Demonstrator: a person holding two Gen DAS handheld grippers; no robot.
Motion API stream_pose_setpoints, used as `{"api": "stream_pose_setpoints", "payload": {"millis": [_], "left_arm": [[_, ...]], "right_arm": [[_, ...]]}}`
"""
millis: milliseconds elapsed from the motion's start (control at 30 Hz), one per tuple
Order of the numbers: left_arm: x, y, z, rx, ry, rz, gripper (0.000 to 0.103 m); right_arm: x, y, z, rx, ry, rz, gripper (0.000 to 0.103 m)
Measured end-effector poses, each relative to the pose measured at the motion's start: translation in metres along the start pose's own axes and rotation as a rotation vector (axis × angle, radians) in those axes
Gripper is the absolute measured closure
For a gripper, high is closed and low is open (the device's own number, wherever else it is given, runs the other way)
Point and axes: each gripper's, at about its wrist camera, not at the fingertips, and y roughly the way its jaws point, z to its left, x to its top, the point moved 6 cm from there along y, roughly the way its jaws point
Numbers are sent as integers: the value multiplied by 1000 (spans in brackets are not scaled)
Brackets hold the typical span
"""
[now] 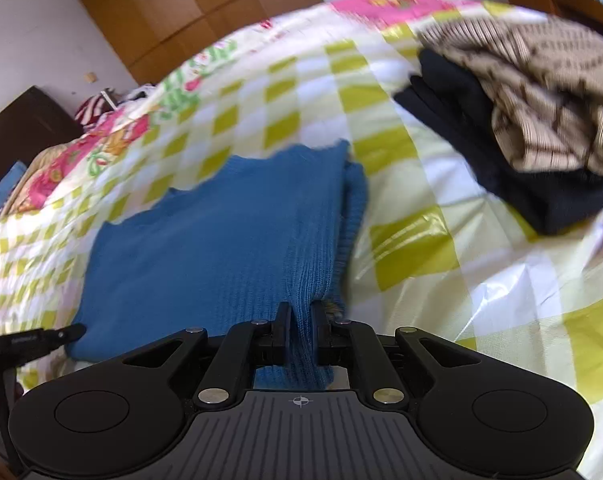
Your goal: Fold small clothes
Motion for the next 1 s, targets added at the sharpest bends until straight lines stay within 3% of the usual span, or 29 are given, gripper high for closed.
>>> {"api": "stream_pose_setpoints", "payload": {"millis": [100,200,333,467,533,633,833,933,1000], "left_arm": [[0,4,0,4,-2,6,81],[2,1,-1,22,23,6,76],[7,-14,3,59,28,-31,75],[18,-34,-19,114,127,-129,75],[23,-36,-39,79,169,-159,75],[21,-21,-75,-11,242,-140,74],[0,34,-122,-86,370,-37,74],[-16,50,-118,-77,369,20,74],[-14,42,-121,-87,356,-2,74]], "right_arm": [[-1,5,-6,-13,21,-5,94],[-4,24,-16,-11,55,63,90],[1,11,-20,-17,81,6,79],[8,0,-32,-47,135,-62,70],[11,5,-38,-12,189,-63,63],[15,21,-47,35,273,-74,57],[29,53,-57,107,382,-114,50],[39,63,-48,143,323,-99,47],[43,74,-46,120,270,-82,47]]}}
